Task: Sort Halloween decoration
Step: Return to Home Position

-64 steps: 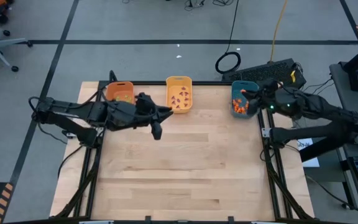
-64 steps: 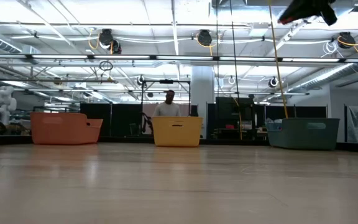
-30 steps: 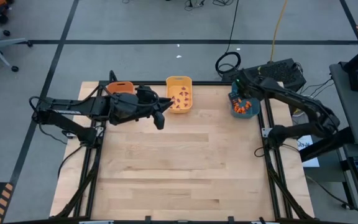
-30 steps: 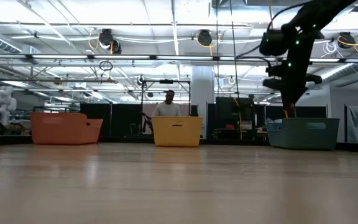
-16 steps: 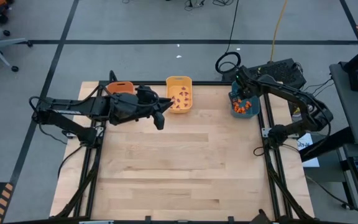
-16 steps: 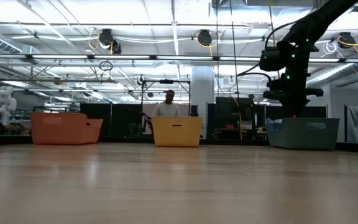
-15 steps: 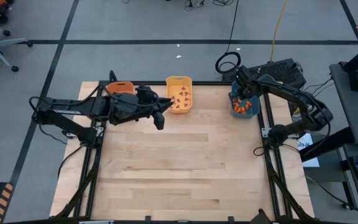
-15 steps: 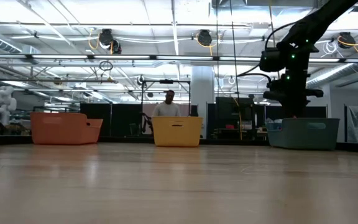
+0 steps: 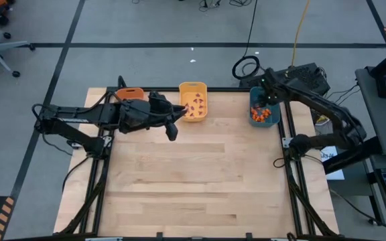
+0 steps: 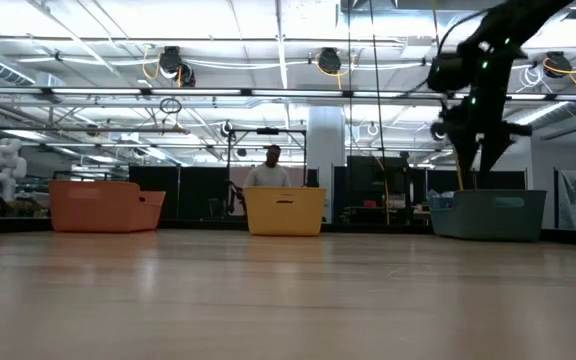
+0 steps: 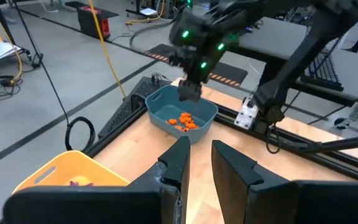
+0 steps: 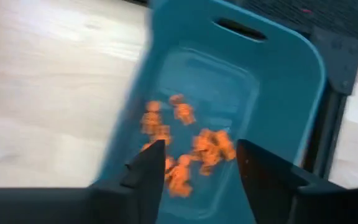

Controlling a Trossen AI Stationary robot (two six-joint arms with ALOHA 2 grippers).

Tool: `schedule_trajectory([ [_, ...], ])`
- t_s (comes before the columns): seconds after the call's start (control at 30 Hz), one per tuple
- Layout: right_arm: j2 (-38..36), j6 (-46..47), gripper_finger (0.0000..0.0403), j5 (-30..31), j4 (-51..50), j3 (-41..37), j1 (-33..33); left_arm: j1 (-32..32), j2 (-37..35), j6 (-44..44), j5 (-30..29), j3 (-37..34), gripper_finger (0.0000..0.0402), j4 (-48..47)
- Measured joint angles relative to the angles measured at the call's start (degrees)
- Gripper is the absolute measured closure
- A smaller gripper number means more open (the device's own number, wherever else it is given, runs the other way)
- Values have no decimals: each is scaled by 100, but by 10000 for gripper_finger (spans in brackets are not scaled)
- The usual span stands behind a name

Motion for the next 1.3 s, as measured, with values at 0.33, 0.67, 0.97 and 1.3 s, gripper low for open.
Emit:
schedule_trajectory([
  [0.33,-1862,453,205,-1503,410,234,851,-1,0,251,0,-2,336,-4],
  [0.67,-3298,867,255,-1944,2550,236,2141,-5,0,1042,-9,-4,336,-2],
  [0.97,-3459,-80,339,-2018,2645,236,2823,-13,0,887,286,-4,336,8],
  [1.3,-3556,-1040,400,-2338,2249,236,3279,-22,0,890,1691,44,384,-54],
])
